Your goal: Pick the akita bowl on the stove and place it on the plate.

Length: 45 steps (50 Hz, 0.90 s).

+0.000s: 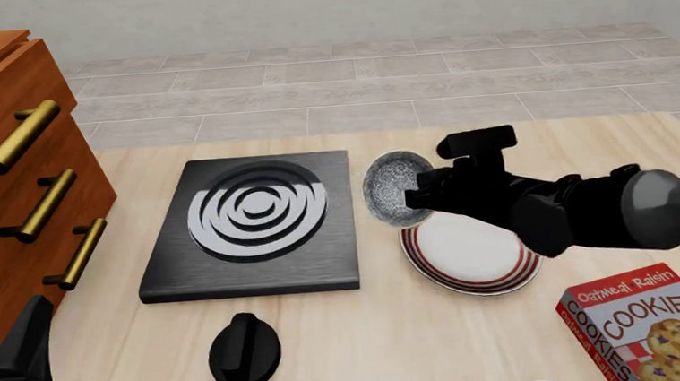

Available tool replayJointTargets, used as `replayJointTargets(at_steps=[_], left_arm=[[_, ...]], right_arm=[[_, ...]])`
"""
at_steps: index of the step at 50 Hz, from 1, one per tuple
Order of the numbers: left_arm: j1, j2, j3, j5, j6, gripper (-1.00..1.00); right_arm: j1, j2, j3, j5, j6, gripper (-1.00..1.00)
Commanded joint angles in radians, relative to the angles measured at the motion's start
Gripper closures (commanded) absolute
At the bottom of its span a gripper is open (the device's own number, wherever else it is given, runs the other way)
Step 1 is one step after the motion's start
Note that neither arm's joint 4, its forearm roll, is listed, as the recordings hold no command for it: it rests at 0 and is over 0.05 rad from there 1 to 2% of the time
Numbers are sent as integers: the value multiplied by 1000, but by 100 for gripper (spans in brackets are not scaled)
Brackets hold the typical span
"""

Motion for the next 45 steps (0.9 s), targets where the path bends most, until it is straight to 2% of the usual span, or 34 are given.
replayJointTargets(at_steps=[1, 20, 26, 34, 45], left_arm=[[0, 0, 0, 0, 0, -100], [0, 0, 0, 0, 0, -100], [0, 0, 0, 0, 0, -100], [0, 0, 0, 0, 0, -100], [0, 0, 0, 0, 0, -100]], right_arm=[[-77, -48, 105, -54, 15, 100], [-192, -71, 257, -128, 24, 100], [-222, -14, 298, -198, 29, 100], [-224, 45, 295, -233, 41, 100], [-218, 94, 274, -231, 40, 100]])
